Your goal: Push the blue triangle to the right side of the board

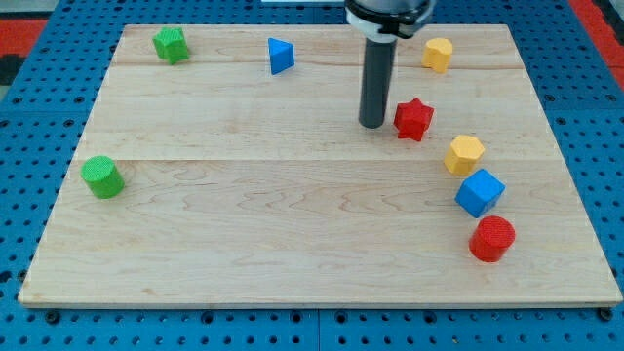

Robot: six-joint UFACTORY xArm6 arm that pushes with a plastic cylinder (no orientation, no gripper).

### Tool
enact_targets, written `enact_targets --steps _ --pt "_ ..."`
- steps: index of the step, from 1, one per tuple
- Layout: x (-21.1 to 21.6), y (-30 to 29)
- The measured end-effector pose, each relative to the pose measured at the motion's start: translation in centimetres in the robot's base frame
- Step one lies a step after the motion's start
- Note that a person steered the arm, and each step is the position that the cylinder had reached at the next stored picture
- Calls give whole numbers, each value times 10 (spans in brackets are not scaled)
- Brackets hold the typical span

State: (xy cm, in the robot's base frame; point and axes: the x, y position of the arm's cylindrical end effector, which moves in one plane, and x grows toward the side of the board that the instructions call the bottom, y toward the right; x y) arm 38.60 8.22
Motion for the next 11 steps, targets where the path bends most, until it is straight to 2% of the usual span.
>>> enact_targets --steps 2,3,5,6,7,8,11 --pt "0 61" --pt "-18 -31" --pt "-91 -213" --pt "-123 -208" --pt "-123 -142" --pt "-125 -124" --pt "-160 -123"
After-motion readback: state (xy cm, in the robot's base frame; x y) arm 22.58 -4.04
